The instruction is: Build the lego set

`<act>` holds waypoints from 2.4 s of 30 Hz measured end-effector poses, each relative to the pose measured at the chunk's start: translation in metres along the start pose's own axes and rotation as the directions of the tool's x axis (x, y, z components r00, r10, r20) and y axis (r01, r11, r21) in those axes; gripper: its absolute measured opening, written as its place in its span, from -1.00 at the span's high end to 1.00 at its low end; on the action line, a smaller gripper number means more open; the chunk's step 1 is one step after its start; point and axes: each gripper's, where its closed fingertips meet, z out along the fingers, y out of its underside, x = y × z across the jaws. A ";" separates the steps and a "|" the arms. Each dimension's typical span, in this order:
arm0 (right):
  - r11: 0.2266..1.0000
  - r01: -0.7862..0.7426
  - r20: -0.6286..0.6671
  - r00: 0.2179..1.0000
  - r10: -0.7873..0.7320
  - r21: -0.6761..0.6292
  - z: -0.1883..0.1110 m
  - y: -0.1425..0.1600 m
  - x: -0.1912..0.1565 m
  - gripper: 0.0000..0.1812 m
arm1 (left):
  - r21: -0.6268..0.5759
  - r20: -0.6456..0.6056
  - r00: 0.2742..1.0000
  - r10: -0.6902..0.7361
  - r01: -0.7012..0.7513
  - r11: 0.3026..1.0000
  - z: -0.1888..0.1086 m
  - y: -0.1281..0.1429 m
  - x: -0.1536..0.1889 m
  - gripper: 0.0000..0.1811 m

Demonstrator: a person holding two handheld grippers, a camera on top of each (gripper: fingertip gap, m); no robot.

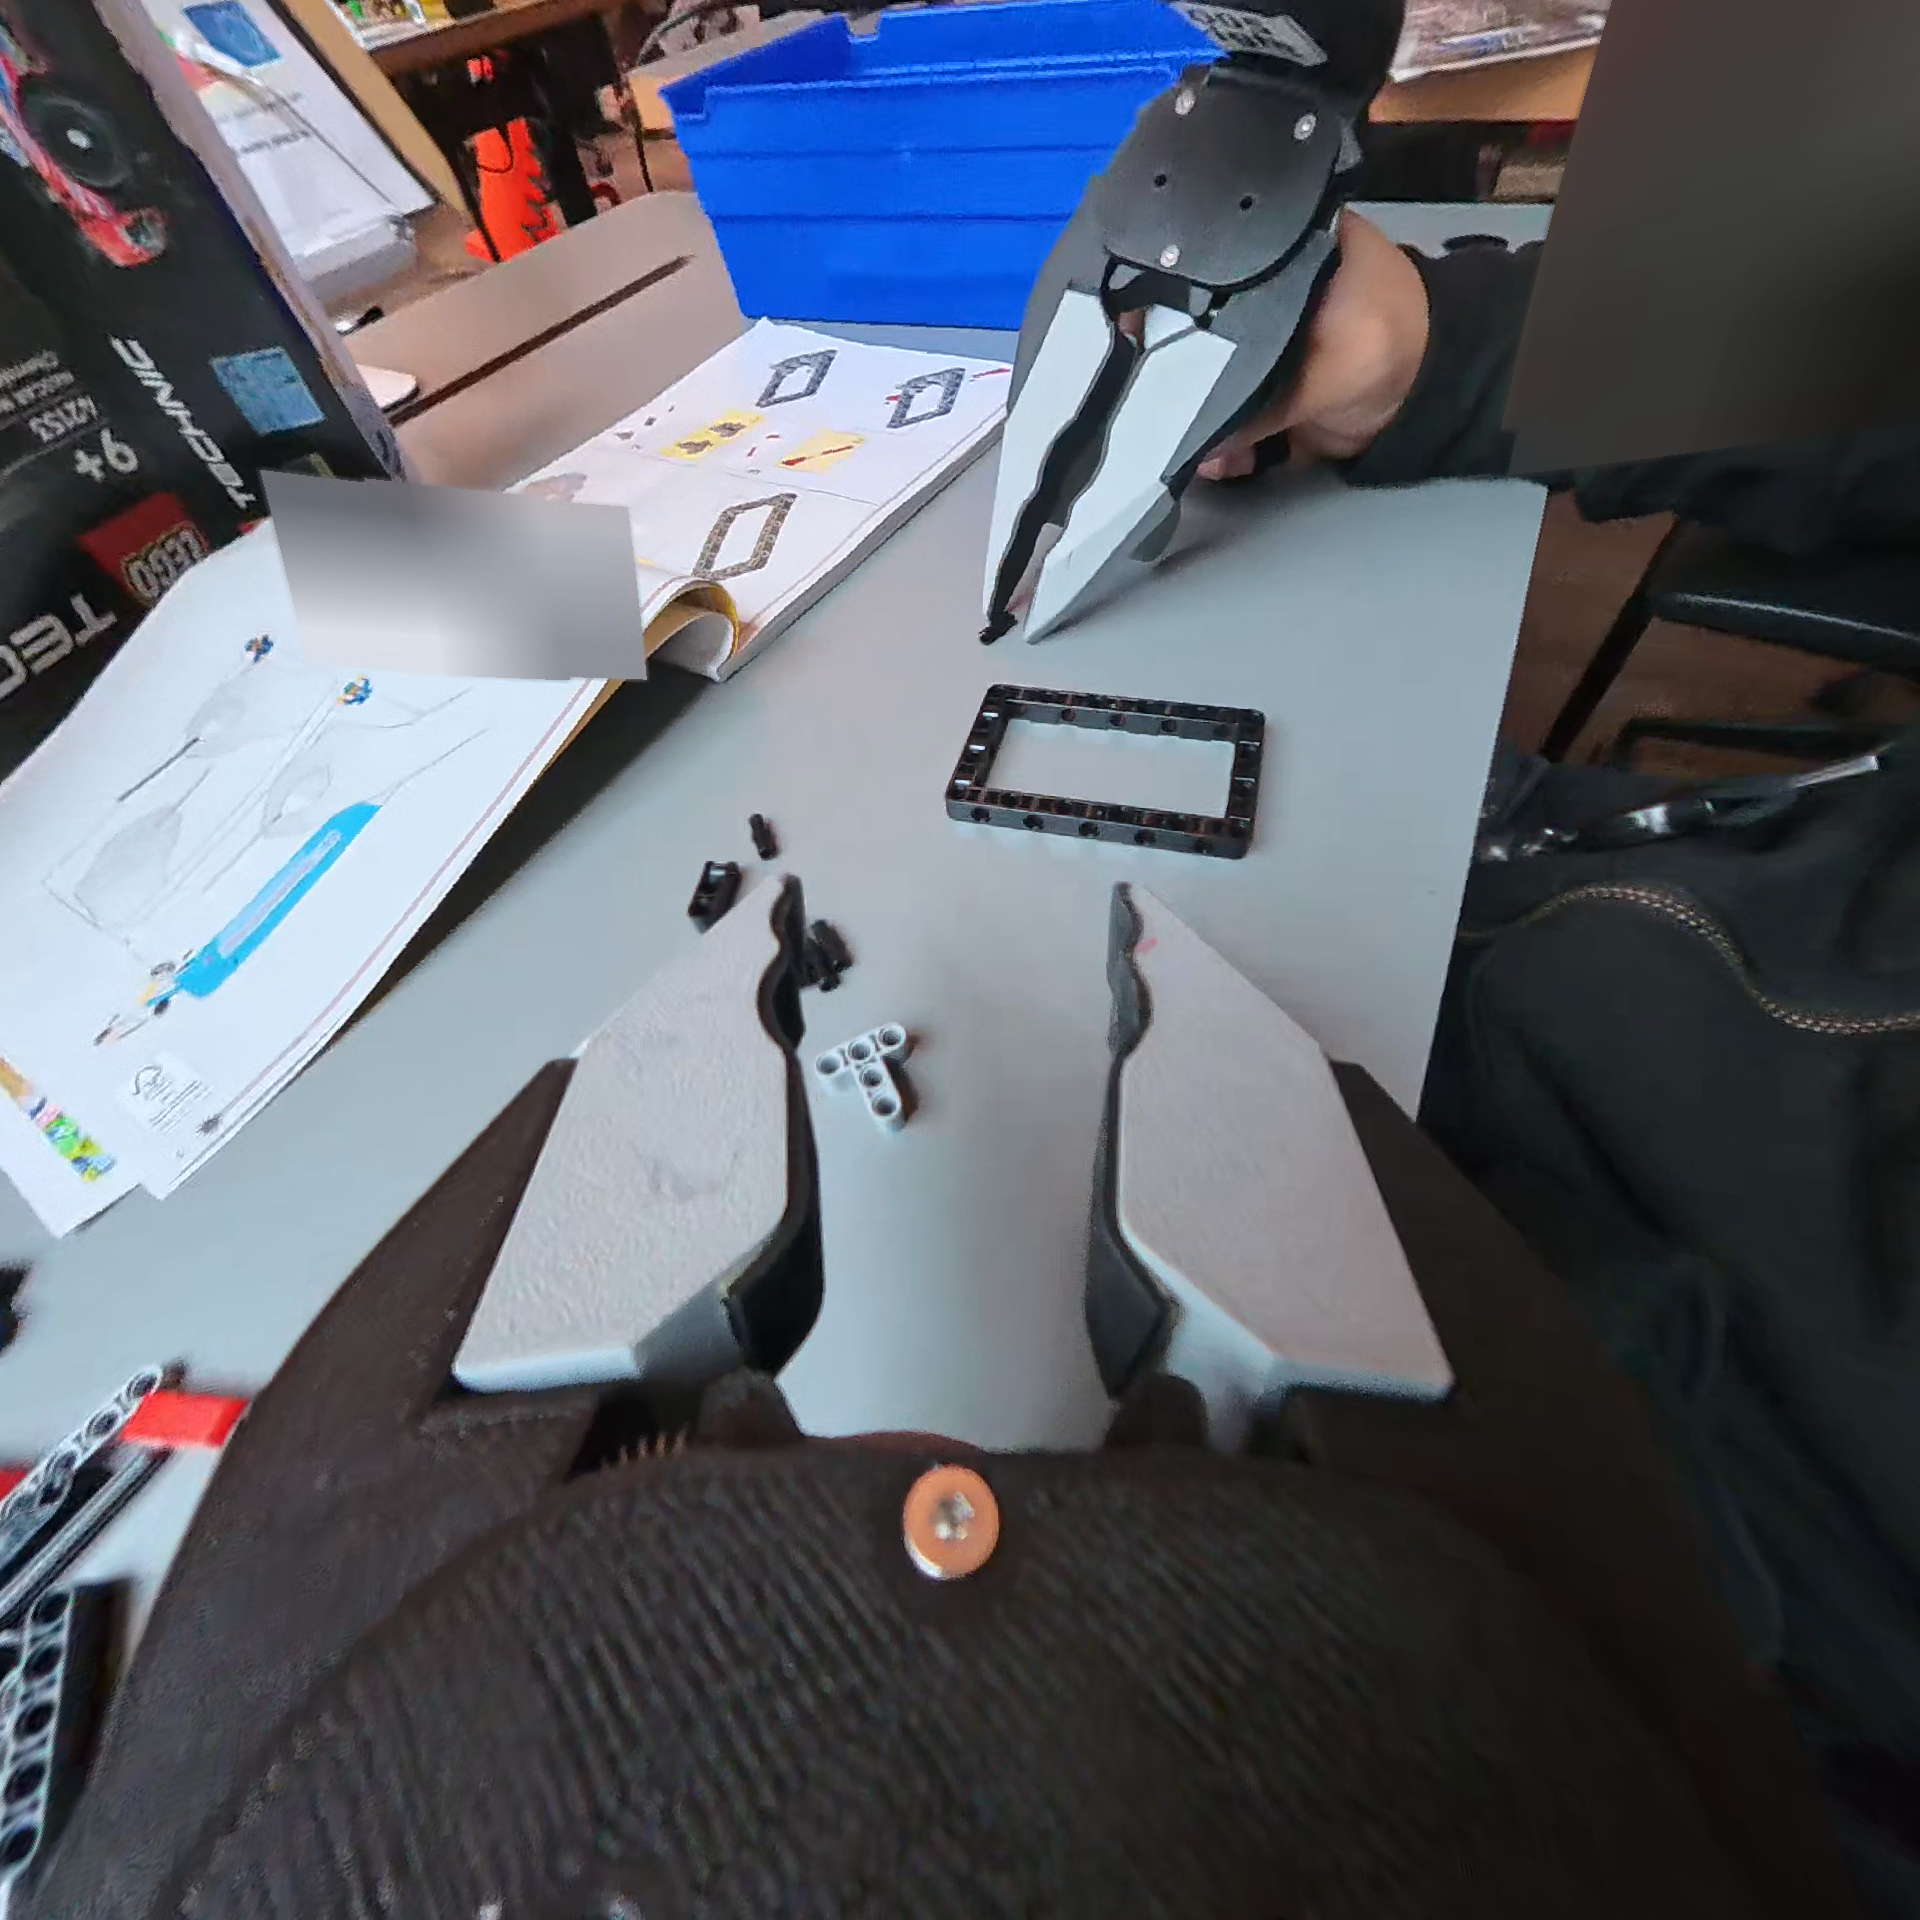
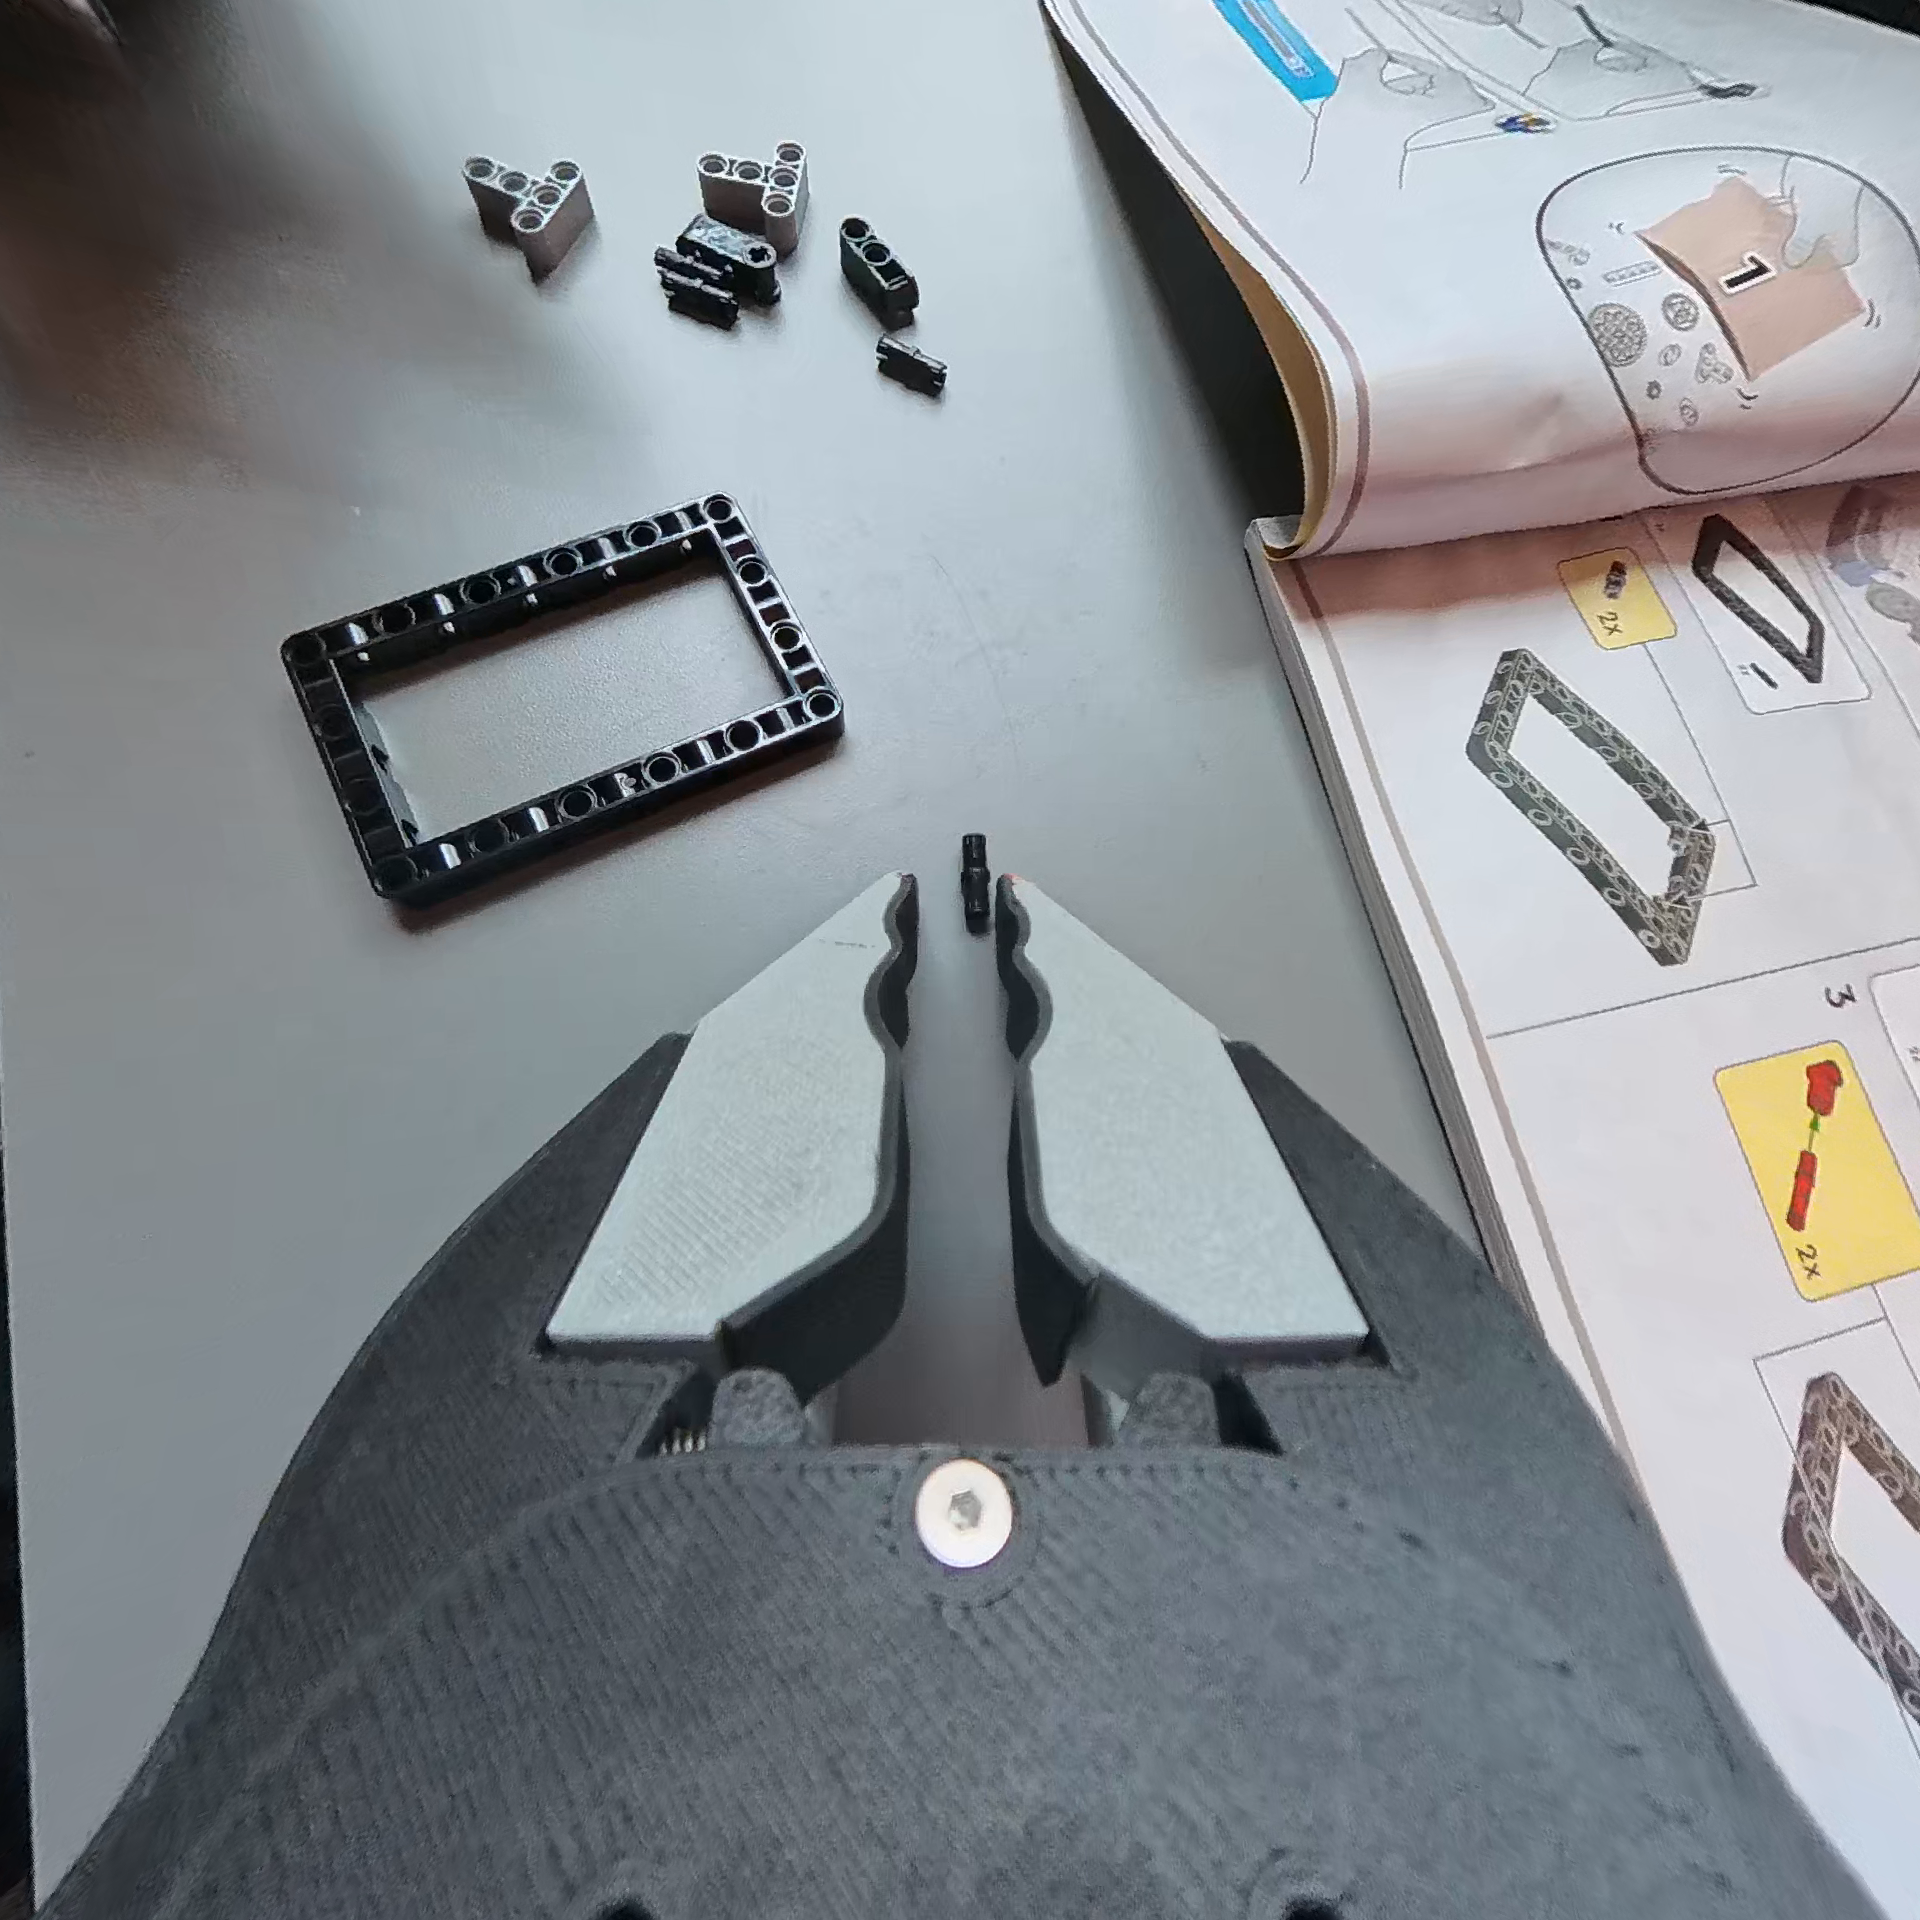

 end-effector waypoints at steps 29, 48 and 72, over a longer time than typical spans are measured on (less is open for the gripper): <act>0.969 0.243 0.085 0.966 -0.246 0.042 0.026 -0.047 -0.050 0.98 | -0.308 -0.211 0.968 0.138 -0.200 0.930 0.070 0.030 0.028 0.78; 0.890 0.453 -0.084 0.886 -0.456 -0.054 0.036 -0.047 -0.048 0.98 | -0.356 -0.200 0.978 -0.051 -0.024 0.934 0.064 0.035 0.022 0.61; 0.901 0.433 -0.036 0.900 -0.434 -0.024 0.041 -0.049 -0.054 0.82 | -0.352 -0.231 0.972 -0.038 -0.047 0.935 0.064 0.035 0.027 0.56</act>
